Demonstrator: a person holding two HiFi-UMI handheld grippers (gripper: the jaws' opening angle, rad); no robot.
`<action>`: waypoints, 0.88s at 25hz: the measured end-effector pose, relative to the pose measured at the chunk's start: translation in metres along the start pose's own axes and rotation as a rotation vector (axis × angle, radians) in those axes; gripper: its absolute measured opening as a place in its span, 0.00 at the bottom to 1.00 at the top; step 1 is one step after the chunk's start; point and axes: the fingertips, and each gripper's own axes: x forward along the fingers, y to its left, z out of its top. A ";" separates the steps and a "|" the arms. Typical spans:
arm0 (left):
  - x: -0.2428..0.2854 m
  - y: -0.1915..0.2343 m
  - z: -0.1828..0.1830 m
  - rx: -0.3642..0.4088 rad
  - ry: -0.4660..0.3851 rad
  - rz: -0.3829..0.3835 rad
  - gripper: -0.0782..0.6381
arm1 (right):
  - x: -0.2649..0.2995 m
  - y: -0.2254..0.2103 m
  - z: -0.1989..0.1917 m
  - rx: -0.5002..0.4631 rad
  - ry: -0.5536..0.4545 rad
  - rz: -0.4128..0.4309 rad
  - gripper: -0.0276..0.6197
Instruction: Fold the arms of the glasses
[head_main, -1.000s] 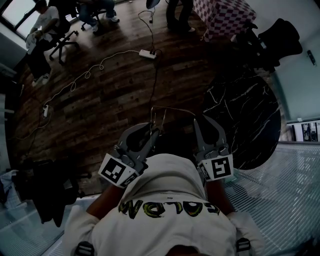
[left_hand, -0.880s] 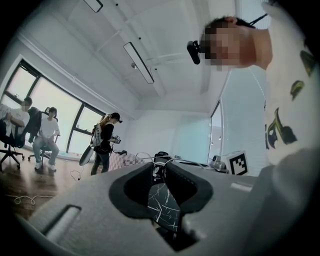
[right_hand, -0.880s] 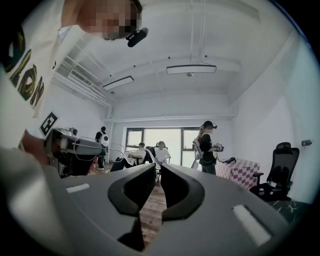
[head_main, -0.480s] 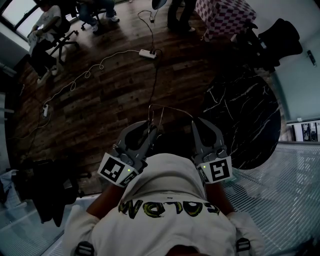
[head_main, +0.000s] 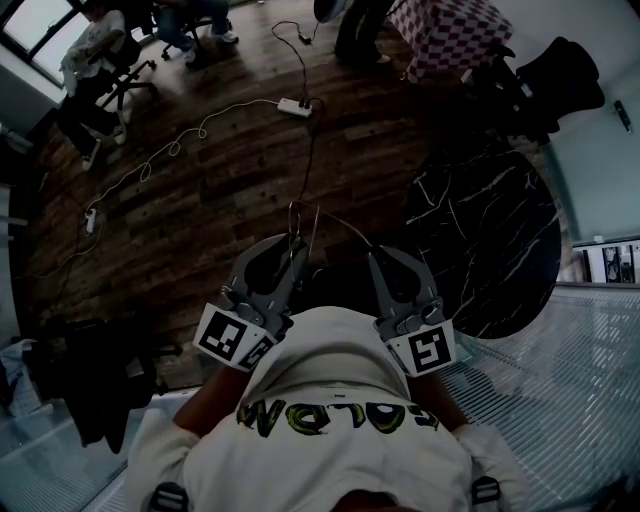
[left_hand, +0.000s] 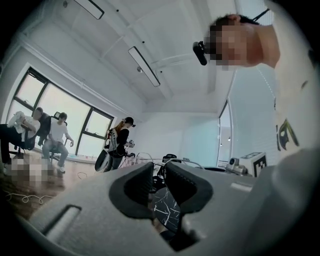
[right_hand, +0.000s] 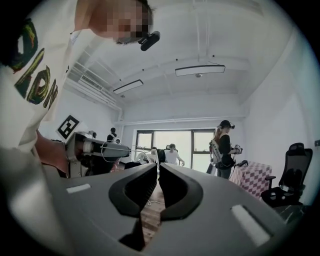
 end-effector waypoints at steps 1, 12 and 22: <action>0.000 0.001 0.000 0.001 -0.002 0.003 0.22 | 0.000 0.003 0.000 0.001 -0.001 0.008 0.07; 0.008 0.008 0.001 -0.021 -0.009 0.049 0.22 | 0.005 0.044 -0.001 0.070 -0.008 0.114 0.06; 0.010 0.008 0.003 -0.024 -0.020 0.058 0.22 | 0.007 0.066 -0.001 0.063 -0.005 0.176 0.06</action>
